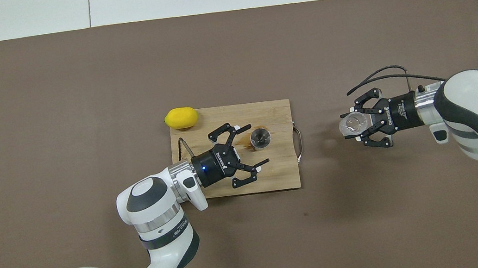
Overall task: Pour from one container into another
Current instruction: 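Release the metal cup while the right gripper grasps the glass cup, then lift the glass cup over the metal cup while the left gripper withdraws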
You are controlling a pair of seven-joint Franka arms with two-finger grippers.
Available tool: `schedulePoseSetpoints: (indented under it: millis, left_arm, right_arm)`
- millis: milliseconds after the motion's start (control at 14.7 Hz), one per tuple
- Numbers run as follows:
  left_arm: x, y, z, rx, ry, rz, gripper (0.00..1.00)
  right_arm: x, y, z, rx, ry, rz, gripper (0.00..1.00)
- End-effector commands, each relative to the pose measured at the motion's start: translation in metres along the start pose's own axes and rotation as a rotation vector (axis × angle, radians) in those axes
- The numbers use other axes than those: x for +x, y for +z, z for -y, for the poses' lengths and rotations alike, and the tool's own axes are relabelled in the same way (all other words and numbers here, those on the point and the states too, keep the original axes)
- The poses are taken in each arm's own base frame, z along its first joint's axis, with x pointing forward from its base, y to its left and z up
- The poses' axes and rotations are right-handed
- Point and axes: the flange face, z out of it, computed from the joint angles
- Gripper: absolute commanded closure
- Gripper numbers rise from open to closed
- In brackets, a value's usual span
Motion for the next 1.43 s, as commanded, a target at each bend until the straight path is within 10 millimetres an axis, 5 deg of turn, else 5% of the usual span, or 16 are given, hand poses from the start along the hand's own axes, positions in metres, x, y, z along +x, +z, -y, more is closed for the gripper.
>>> schedulePoseSetpoints:
  millis: [0, 613, 1362]
  left_arm:
    - [-0.009, -0.008, -0.002, 0.023, -0.005, 0.014, 0.0]
    - [-0.014, -0.05, 0.009, 0.04, -0.019, 0.012, 0.0]
    - [0.016, -0.128, 0.043, 0.0, 0.105, 0.073, 0.0]
  right_arm:
    - [-0.025, 0.001, -0.003, 0.01, 0.017, -0.024, 0.77]
    - [-0.107, 0.019, 0.016, -0.03, 0.038, -0.167, 0.76]
    - [-0.213, 0.065, 0.032, -0.024, -0.064, -0.494, 0.75]
